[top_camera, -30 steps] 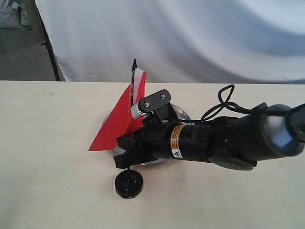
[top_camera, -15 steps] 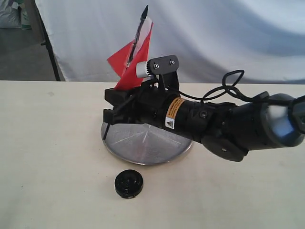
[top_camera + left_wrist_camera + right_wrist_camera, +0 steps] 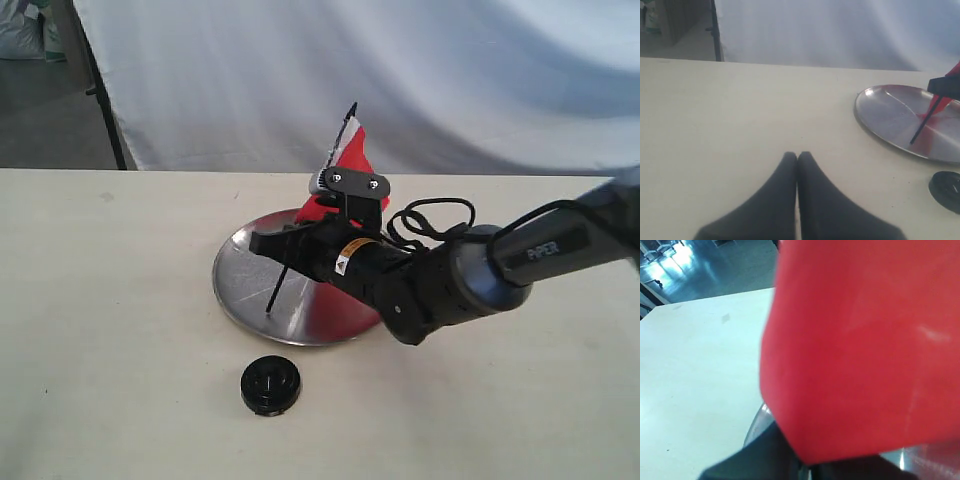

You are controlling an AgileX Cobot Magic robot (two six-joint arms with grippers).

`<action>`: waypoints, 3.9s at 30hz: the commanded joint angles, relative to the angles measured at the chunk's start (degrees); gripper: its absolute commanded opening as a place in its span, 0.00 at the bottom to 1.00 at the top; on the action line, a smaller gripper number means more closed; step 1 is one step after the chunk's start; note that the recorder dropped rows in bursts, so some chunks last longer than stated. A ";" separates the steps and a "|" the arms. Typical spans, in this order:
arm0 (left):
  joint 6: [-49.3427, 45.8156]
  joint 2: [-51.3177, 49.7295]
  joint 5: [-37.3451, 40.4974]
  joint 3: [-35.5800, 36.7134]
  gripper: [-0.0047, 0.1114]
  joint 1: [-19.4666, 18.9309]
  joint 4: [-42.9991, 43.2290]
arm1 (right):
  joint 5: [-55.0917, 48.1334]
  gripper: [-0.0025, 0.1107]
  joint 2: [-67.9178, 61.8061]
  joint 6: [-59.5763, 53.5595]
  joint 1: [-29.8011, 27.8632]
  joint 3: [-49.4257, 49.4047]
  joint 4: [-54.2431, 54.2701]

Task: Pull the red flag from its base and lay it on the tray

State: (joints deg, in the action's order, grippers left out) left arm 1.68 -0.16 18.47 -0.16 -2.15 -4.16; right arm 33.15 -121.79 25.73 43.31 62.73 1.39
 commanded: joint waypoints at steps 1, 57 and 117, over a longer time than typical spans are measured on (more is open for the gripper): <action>0.09 0.16 -0.06 0.16 0.04 -0.15 -0.55 | -0.73 0.02 -3.42 3.44 -0.56 3.57 0.30; 0.09 0.16 -0.06 0.16 0.04 -0.15 -0.55 | -49.44 0.02 51.28 -4.20 25.11 -9.94 -14.97; 0.09 0.16 -0.06 0.16 0.04 -0.15 -0.55 | -34.05 0.02 114.51 -12.96 -31.21 -62.73 -13.61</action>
State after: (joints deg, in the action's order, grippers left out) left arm 1.68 -0.16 18.47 -0.16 -2.15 -4.16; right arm 5.01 -10.24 12.88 12.66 0.20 -11.67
